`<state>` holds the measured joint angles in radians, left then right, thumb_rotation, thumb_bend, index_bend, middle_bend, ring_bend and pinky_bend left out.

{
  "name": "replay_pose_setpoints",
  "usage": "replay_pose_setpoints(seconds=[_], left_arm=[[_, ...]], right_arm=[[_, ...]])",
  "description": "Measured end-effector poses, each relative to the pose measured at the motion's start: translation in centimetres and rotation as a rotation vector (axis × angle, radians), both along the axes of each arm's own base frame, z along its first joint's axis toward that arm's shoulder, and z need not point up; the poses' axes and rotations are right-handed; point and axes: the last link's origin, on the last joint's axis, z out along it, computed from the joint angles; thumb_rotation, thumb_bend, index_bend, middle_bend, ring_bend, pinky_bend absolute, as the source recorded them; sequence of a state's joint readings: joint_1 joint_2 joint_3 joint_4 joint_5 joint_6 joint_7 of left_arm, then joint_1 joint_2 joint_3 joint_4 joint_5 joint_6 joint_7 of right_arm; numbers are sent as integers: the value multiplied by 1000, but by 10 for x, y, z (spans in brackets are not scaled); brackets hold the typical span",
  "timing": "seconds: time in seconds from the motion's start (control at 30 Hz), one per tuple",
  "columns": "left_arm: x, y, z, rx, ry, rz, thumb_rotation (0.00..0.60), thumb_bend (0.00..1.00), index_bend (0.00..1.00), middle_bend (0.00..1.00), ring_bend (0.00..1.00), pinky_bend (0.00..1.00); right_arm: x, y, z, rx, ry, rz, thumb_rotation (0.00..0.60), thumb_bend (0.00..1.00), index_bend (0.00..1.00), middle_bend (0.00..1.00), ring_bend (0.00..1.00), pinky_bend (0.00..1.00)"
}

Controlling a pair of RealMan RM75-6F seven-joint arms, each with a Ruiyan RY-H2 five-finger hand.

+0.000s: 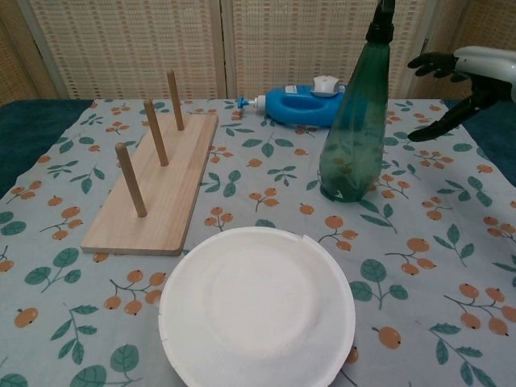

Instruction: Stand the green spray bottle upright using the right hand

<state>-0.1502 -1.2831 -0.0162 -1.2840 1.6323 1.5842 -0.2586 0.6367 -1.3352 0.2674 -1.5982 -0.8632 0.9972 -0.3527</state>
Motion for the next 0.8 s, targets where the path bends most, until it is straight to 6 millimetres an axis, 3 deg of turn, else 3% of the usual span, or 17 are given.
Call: replay_pose_setpoints(seconds=[0.2, 0.33, 0.6, 0.8], left_arm=[[-1, 1, 0, -4, -4, 5, 600, 285, 0, 0, 0, 0], [-2, 2, 0, 2, -3, 17, 600, 285, 0, 0, 0, 0], [-7, 7, 1, 8, -3, 47, 600, 284, 0, 0, 0, 0], [-10, 7, 4, 20, -12, 53, 600, 285, 0, 0, 0, 0]], right_arm=[[-33, 22, 20, -62, 483, 40, 600, 26, 0, 0, 0, 0], [-45, 31, 40, -160, 658, 45, 600, 46, 0, 0, 0, 0], [-66, 50, 56, -170, 559, 58, 600, 61, 0, 0, 0, 0], [-70, 54, 56, -196, 430, 91, 600, 60, 0, 0, 0, 0]])
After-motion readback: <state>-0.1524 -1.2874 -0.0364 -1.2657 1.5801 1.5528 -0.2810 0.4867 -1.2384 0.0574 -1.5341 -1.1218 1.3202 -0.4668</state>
